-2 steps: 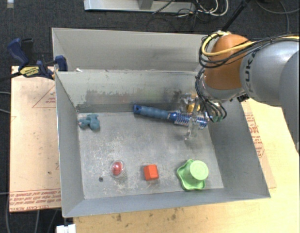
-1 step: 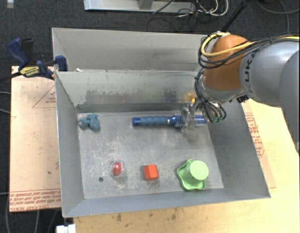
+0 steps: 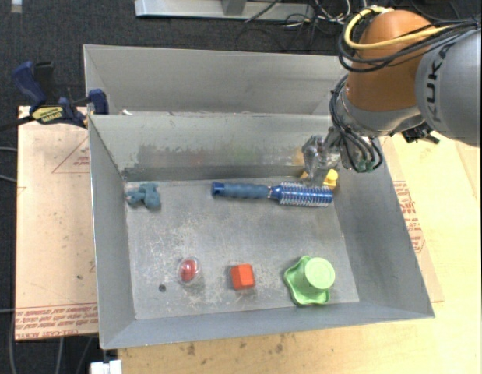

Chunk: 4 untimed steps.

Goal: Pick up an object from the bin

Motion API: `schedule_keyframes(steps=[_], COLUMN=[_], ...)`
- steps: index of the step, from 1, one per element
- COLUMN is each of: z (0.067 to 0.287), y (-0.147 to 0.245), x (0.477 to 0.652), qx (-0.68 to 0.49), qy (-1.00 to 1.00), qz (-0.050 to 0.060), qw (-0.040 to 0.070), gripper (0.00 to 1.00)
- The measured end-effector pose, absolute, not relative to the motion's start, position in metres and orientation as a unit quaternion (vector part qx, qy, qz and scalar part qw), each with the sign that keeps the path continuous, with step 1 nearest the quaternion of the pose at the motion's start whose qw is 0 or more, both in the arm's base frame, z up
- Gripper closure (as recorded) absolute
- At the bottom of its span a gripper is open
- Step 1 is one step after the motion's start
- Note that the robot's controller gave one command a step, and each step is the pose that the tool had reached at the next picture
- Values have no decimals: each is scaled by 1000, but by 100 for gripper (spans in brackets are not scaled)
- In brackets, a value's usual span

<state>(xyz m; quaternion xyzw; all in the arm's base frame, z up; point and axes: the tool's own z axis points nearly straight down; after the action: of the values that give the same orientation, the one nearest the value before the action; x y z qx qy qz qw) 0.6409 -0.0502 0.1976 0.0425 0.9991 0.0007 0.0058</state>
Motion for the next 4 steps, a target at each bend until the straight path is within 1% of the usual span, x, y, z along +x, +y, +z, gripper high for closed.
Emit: schedule_keyframes(steps=[1, 2, 3, 4], z=[306, 300, 178, 183], y=[-42, -42, -25, -25], x=[642, 641, 625, 627], qx=[78, 78, 76, 76], qy=[997, 997, 997, 997], qz=[1, 0, 0, 0], qw=[7, 2, -3, 1], gripper=[100, 0, 0, 100])
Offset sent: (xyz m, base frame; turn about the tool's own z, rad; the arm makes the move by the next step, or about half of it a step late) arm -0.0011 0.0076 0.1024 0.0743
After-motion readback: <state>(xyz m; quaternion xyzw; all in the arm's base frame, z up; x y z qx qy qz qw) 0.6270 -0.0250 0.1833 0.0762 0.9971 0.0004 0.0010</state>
